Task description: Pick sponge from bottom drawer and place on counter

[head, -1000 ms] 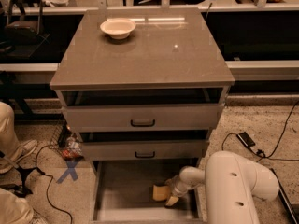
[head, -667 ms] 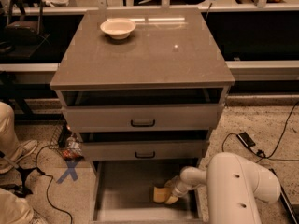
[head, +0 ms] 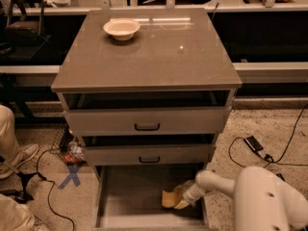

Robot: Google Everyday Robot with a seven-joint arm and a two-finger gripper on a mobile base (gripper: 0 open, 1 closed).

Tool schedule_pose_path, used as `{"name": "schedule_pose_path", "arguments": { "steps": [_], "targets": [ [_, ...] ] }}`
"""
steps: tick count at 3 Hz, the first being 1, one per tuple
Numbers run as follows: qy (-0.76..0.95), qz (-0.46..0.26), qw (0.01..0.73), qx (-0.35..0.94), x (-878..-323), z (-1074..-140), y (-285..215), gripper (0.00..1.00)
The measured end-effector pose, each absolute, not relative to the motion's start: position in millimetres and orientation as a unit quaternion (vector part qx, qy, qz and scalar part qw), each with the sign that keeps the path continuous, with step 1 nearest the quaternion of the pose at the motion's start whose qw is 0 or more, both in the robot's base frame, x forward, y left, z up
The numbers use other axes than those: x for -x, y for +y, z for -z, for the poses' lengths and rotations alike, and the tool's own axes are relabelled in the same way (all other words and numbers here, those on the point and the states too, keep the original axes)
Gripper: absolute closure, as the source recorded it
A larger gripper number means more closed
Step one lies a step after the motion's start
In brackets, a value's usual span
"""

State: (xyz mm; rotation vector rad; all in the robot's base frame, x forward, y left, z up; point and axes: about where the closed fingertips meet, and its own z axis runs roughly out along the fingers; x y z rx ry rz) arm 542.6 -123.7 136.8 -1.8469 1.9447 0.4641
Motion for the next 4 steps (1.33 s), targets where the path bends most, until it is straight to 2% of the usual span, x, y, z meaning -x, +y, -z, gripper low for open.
{"name": "schedule_pose_path", "arguments": {
  "steps": [1, 2, 4],
  "targets": [
    [0.683, -0.208, 0.279, 0.642, -545, -198, -153, 1.0],
    [0.658, -0.245, 0.313, 0.64, -532, -238, -175, 1.0],
    [0.657, -0.241, 0.322, 0.638, -529, -244, -178, 1.0]
  ]
}}
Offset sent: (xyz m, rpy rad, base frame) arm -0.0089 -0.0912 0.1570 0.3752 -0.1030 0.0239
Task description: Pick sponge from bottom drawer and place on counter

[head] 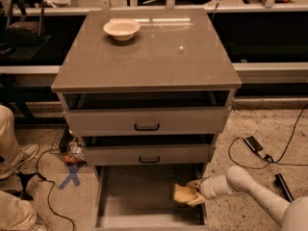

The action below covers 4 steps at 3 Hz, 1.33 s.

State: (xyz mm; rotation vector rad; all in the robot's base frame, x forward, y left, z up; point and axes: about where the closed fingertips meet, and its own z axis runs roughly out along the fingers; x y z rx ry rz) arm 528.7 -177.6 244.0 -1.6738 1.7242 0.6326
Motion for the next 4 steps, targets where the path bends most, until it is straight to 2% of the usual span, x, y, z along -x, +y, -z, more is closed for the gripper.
{"name": "schedule_pose_path", "arguments": {
  "steps": [1, 3, 4],
  "targets": [
    [0.651, -0.204, 0.36, 0.636, -517, -288, -195, 1.0],
    [0.64, -0.154, 0.388, 0.645, -493, -365, -204, 1.0],
    [0.639, -0.154, 0.389, 0.645, -493, -367, -204, 1.0]
  ]
}}
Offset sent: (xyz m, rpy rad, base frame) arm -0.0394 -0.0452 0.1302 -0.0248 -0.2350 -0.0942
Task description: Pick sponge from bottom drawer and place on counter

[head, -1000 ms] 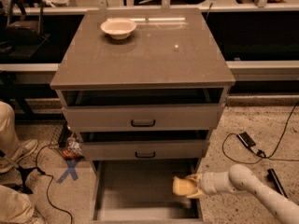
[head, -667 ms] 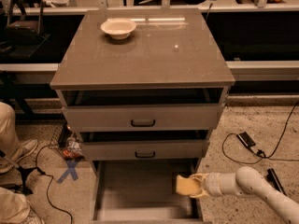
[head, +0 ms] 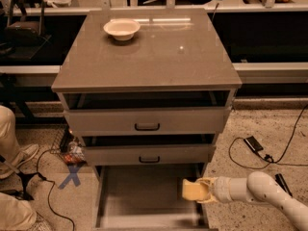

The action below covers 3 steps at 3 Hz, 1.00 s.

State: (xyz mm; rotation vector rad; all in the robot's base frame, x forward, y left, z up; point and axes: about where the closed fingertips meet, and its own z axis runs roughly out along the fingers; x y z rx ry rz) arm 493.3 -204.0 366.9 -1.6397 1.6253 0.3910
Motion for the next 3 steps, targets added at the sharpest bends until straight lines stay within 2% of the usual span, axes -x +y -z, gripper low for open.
{"name": "schedule_pose_path", "arguments": {
  "steps": [3],
  "targets": [
    [0.64, -0.107, 0.425, 0.631, -485, -526, -266, 1.0]
  ]
}}
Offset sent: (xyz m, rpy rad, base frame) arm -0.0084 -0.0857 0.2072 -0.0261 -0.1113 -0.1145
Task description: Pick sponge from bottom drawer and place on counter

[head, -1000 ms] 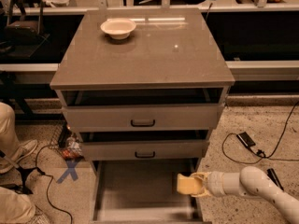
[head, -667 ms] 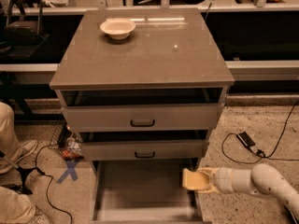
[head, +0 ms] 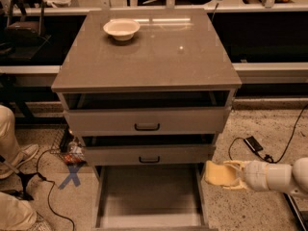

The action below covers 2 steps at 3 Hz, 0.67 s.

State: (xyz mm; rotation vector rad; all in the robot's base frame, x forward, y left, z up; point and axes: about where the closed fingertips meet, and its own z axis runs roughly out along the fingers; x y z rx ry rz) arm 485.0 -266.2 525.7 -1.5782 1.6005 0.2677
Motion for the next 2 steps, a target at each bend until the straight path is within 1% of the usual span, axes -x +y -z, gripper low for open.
{"name": "schedule_pose_path", "arguments": {
  "steps": [1, 2],
  "targets": [
    [0.63, -0.092, 0.437, 0.635, -485.2, -571.7, -279.6, 1.0],
    [0.63, -0.092, 0.437, 0.635, -485.3, -571.7, -279.5, 1.0]
  ]
}}
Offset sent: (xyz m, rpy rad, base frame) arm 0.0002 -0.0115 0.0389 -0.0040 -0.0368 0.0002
